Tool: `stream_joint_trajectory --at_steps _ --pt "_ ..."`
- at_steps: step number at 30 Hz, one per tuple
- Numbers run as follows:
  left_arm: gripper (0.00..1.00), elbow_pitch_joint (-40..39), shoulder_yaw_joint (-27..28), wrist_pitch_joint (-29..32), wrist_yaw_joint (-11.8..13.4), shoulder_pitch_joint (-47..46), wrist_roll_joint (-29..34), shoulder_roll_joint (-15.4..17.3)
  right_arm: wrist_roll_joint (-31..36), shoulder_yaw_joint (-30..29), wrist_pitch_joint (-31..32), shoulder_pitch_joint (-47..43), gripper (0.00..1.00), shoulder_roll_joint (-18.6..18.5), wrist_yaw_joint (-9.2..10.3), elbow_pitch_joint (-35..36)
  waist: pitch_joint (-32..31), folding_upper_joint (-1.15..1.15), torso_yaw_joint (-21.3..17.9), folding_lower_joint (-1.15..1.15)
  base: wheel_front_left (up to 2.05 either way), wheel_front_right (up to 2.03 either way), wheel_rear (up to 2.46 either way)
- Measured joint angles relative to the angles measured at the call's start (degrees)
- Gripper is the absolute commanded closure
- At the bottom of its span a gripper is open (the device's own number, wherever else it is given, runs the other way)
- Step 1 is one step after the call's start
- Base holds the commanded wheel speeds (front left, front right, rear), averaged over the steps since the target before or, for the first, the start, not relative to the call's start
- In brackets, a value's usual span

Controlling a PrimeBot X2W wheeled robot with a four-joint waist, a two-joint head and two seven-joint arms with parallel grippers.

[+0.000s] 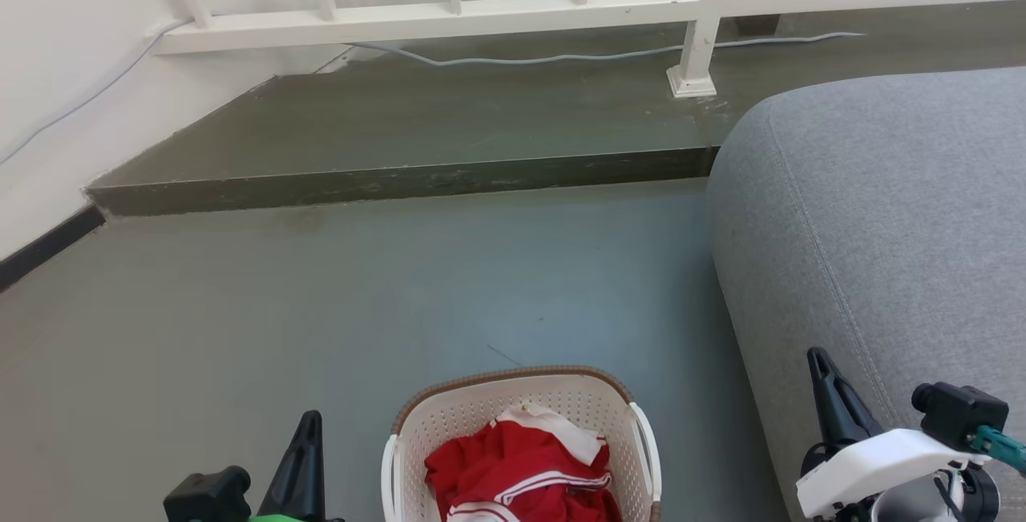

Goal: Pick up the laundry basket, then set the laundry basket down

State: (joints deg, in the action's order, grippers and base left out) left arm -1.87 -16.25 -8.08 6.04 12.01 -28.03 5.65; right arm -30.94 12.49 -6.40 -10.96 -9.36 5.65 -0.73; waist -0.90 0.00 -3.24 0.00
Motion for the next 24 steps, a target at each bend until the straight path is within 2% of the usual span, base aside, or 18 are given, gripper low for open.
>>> stream_joint_trajectory --at_steps 12,24 --pt "1.00 1.15 2.40 1.37 -0.60 -0.38 -9.84 -0.52 -8.96 -2.45 1.43 1.21 1.00 0.34 -1.05 -0.74 0.21 0.00 0.44 0.00 0.00 0.00 0.00" --pt "1.00 3.14 4.72 2.88 -2.54 -2.59 -20.39 0.03 -18.96 -4.65 2.72 2.79 1.00 0.54 -2.37 -2.49 0.40 0.00 0.93 0.00 0.00 0.00 0.00"
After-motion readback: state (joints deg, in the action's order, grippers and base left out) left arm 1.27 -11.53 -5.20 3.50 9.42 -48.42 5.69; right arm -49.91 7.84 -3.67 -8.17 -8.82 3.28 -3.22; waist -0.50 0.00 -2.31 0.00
